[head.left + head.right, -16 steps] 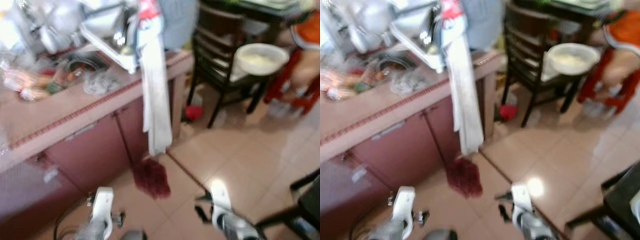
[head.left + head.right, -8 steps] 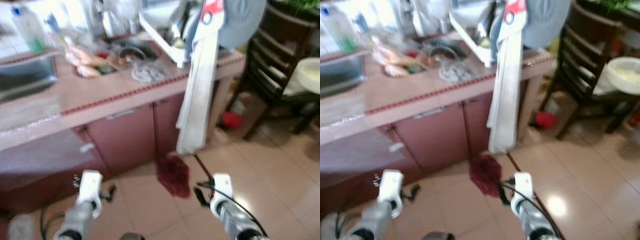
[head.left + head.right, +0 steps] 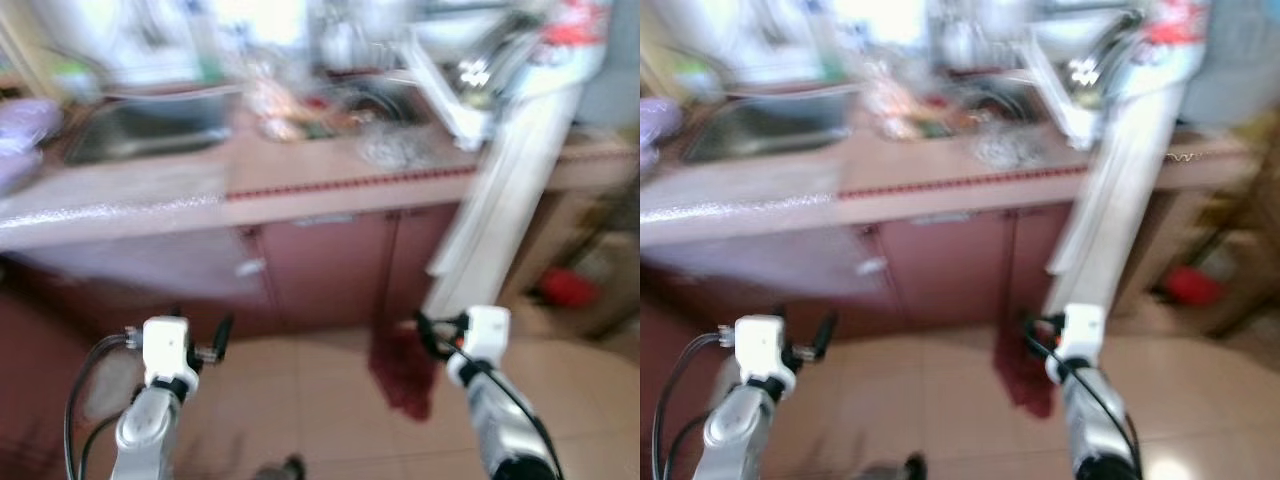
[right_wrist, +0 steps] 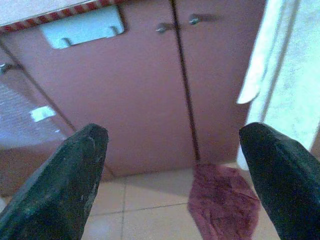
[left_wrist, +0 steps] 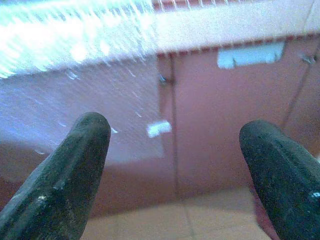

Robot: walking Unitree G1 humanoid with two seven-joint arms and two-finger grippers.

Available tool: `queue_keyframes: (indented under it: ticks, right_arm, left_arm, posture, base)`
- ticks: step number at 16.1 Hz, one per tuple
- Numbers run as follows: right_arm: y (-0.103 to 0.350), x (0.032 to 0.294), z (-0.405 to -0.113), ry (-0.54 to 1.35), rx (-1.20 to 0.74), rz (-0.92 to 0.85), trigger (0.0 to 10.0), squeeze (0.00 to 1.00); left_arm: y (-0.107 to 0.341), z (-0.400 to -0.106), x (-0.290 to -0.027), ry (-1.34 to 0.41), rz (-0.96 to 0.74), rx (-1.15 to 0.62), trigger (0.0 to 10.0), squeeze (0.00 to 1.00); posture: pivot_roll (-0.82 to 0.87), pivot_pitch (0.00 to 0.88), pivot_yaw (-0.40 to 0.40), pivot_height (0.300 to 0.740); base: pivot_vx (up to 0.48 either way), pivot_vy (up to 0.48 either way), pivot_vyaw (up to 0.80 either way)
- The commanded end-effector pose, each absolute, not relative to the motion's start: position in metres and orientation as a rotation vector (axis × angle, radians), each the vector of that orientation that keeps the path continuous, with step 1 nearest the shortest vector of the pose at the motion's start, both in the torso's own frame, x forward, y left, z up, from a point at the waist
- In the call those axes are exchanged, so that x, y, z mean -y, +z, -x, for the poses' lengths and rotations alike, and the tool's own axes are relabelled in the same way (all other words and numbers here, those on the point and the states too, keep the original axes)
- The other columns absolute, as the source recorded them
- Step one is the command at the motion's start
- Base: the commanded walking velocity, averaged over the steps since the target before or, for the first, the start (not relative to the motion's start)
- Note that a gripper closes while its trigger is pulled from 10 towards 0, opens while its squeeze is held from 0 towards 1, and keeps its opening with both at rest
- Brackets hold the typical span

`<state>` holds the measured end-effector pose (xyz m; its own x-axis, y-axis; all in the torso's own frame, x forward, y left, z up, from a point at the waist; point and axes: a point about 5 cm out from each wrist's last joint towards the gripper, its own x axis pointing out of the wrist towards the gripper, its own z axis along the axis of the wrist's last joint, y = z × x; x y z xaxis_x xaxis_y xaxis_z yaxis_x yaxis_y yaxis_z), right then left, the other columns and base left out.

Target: Kitchen organization

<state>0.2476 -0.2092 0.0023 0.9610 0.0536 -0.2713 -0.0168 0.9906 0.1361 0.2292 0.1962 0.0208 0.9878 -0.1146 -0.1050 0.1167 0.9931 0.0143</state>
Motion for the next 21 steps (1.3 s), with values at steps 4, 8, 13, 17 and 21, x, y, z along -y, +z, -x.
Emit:
queue_keyframes:
  ticks: [4, 8, 13, 17, 21]
  right_arm:
    - [0.045, 0.183, -0.251, 0.103, -0.109, -0.089, 10.0, 0.00]
    - [0.055, 0.184, -0.246, 0.050, -0.115, -0.071, 10.0, 0.00]
    - [0.054, 0.197, -0.249, -0.104, -0.150, -0.020, 10.0, 0.00]
    - [0.056, 0.192, -0.244, -0.066, -0.110, -0.128, 10.0, 0.00]
    - [0.057, 0.186, -0.247, -0.053, -0.111, -0.124, 10.0, 0.00]
  left_arm:
    - [0.081, -0.247, -0.188, -0.108, -0.051, 0.067, 10.0, 0.00]
    - [0.106, -0.246, -0.173, -0.124, -0.029, 0.053, 10.0, 0.00]
    - [0.107, -0.246, -0.169, -0.123, -0.010, -0.015, 10.0, 0.00]
    - [0.102, -0.245, -0.165, -0.137, -0.008, -0.029, 10.0, 0.00]
    - [0.106, -0.251, -0.169, -0.116, -0.006, -0.015, 10.0, 0.00]
  posture:
    - [0.01, 0.000, 0.043, 0.740]
    - [0.00, 0.000, 0.060, 0.740]
    - [-0.01, 0.000, 0.062, 0.740]
    - [0.00, 0.000, 0.062, 0.740]
    - [0.00, 0.000, 0.062, 0.740]
  base:
    - [0.000, 0.000, 0.58]
    - [0.000, 0.120, 0.00]
    - [0.000, 0.480, 0.00]
    - [0.000, 0.480, 0.00]
    - [0.000, 0.480, 0.00]
